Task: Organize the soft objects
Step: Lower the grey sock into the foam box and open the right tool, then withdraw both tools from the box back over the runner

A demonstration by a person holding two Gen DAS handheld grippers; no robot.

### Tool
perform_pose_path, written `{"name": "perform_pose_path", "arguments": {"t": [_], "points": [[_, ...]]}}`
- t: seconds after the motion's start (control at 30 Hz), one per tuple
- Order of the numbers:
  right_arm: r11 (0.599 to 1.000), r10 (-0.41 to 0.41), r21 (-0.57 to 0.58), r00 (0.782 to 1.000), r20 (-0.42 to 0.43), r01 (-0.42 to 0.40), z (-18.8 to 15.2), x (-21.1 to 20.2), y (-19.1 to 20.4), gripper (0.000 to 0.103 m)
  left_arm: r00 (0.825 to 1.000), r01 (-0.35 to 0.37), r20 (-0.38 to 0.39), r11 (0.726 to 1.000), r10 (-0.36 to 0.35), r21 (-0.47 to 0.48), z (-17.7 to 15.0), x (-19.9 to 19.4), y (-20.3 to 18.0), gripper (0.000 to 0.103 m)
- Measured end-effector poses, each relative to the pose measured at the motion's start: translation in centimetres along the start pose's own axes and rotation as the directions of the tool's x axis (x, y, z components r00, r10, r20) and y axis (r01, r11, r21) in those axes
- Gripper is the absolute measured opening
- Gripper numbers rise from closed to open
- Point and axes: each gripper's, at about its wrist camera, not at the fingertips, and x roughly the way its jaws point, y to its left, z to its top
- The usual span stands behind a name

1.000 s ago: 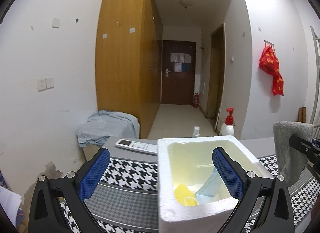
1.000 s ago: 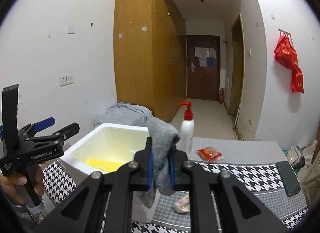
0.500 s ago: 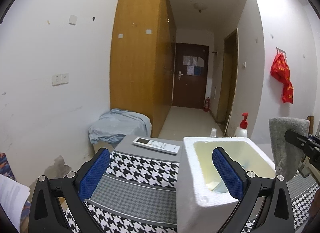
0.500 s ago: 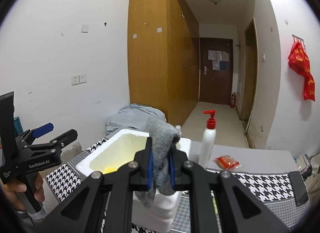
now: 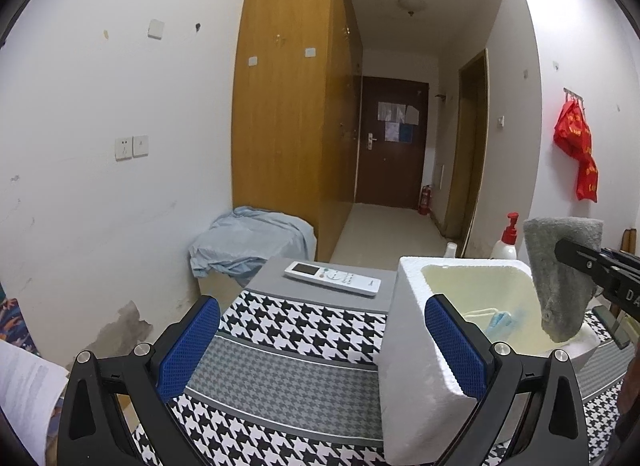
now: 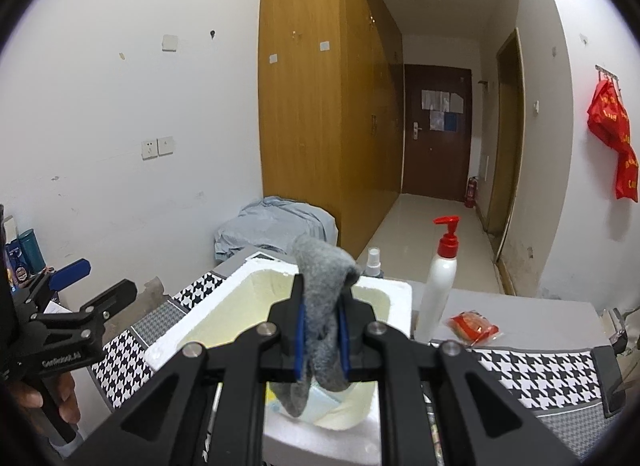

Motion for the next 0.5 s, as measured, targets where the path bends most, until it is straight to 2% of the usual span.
{"name": "perform_pose_path", "arguments": {"t": [0.17, 0.23, 0.27, 0.3, 0.37, 0.5], "points": [[1.000, -0.001, 0.001, 0.999, -0.037, 0.001, 0.1, 1.2, 0.1, 0.018, 1.000, 0.007, -0.009, 1.000, -0.007, 0.002, 0.1, 0.7, 0.3, 0.102], [1.000, -0.009, 0.003, 0.999, -0.039, 0.009, 0.0, 1.3, 0.1, 0.036, 1.000, 0.012, -0.010, 1.000, -0.012, -0.001, 0.1, 0.8, 0.4, 0.102], [1.000, -0.017, 0.001, 0.999, -0.034, 0.017, 0.0, 1.2, 0.2, 0.061, 1.000, 0.013, -0.010, 1.000, -0.013, -0.002, 0.1, 0.9, 0.4, 0.102], [0.999, -0.032, -0.005, 0.999, -0.017, 0.032, 0.0, 1.0, 0.3, 0.081, 1.000, 0.016, -0.012, 1.000, -0.016, -0.002, 0.0, 0.9, 0.4, 0.102], [0.998, -0.053, -0.026, 0.998, 0.025, 0.054, 0.0, 0.2, 0.7, 0.092, 1.000, 0.017, -0.015, 1.000, -0.017, -0.003, -0.1, 1.1, 0.5, 0.102], [0.999, -0.035, -0.031, 0.999, 0.017, 0.035, 0.1, 0.1, 0.9, 0.092, 0.999, 0.024, -0.021, 1.000, -0.024, -0.005, -0.2, 1.2, 0.5, 0.102]]}}
